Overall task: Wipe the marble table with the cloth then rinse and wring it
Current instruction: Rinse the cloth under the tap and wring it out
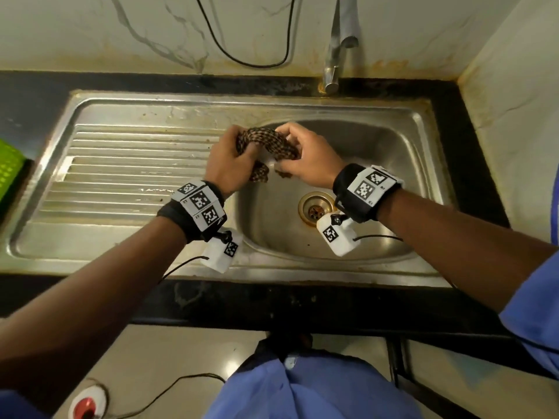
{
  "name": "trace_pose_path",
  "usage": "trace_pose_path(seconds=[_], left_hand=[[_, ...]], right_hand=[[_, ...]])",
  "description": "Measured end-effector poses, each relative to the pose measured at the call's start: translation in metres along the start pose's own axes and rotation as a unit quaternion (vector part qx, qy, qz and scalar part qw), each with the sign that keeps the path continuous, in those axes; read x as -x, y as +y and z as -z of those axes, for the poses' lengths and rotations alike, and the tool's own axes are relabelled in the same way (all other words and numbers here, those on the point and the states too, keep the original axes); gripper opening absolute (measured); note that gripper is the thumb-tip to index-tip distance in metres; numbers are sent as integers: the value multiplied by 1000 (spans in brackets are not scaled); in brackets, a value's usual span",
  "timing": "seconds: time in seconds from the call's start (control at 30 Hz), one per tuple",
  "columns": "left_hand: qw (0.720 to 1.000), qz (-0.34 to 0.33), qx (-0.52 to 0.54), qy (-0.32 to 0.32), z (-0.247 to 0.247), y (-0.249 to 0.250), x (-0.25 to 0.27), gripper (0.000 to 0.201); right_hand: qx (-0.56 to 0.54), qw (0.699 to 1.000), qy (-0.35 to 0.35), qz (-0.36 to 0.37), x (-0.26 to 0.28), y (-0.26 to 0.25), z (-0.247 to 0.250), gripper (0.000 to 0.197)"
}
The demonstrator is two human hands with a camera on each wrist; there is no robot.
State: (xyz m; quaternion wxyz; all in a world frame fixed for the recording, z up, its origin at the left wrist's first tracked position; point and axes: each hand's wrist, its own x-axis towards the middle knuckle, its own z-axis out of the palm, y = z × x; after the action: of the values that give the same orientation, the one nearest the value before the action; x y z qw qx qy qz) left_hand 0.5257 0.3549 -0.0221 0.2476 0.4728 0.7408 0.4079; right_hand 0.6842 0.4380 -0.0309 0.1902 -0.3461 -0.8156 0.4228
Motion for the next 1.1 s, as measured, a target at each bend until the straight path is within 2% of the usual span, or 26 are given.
trace_pose_path(seconds=[0.1,0.2,0.27,0.33,0.43,0.53,0.63,0.7,0.73,0.8,0.87,1.0,1.1], left_hand=[[989,73,121,43,14,-11,14,13],[940,176,292,2,26,-17,34,8],[916,208,343,-32,35,-21,45,12],[906,219,361,-32,45,-24,54,17],[904,217,369,-8,63,-34,66,45],[899,207,384,17,99,-50,73,59],[918,202,339,35,139,-67,76,61],[935,202,287,51,165,-78,75,55],[946,195,253,55,177,-84,72,52],[967,169,179,71,209,-97,68,45],[975,157,135,82,245,-111,63,38],[984,152,36,90,325,-141,46,32],[976,151,-137,71,391,-166,26,44]], right_hand=[[-47,998,-27,20,-1,-7,-17,44],[-54,997,20,51,-1,-18,-41,37],[-64,995,59,42,0,-26,-58,33],[-68,995,71,29,-3,-37,-76,32],[-144,989,7,19,-10,-59,-100,27],[-191,977,-94,21,-19,-88,-118,34],[-209,959,-193,19,-28,-111,-136,50],[-187,958,-218,27,-35,-124,-151,58],[-158,966,-204,35,-39,-130,-157,55],[-104,983,-147,44,-51,-144,-175,36],[-75,989,-121,50,-65,-158,-192,19],[-27,985,-164,48,-90,-183,-221,13],[21,979,-196,59,-104,-202,-246,13]])
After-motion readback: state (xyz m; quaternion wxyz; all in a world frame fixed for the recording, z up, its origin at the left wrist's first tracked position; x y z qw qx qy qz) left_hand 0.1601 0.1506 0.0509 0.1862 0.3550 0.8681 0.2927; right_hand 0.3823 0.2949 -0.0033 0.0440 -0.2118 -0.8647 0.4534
